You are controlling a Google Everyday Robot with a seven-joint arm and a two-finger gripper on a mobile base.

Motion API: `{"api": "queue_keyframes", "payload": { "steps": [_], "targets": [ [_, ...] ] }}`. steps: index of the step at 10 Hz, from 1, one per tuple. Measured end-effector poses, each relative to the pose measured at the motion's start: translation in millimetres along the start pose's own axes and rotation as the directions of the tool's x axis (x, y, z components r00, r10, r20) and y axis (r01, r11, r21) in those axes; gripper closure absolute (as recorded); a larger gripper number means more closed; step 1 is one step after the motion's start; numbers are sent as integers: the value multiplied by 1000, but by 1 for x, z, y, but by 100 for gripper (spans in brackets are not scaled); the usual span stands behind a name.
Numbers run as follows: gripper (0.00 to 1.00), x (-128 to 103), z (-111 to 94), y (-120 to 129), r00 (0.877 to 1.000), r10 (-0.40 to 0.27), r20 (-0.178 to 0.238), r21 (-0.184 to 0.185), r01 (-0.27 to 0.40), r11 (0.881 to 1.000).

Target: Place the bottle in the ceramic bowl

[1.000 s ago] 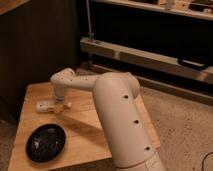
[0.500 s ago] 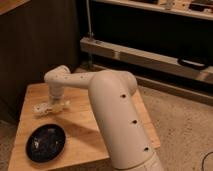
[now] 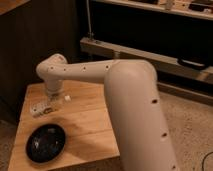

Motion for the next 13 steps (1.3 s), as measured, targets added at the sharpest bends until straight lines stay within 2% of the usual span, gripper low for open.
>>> {"api": "queue_keyframes", "payload": {
  "steps": [2, 4, 6, 8, 9, 12, 13],
  "targets": [
    [100, 4, -21, 24, 1000, -29, 10, -23, 29, 999],
    [100, 10, -22, 40, 999, -42, 19, -47, 43, 998],
    [100, 21, -10, 57, 998, -52, 32, -80, 54, 995],
    [100, 13, 2, 76, 993, -102, 50, -135, 108, 985],
    [100, 6, 9, 93, 990, -128, 55, -164, 135, 977],
    [100, -15, 20, 128, 978, -202, 61, -211, 210, 955],
    [100, -17, 22, 135, 976, -209, 54, -215, 216, 952]
  ]
}}
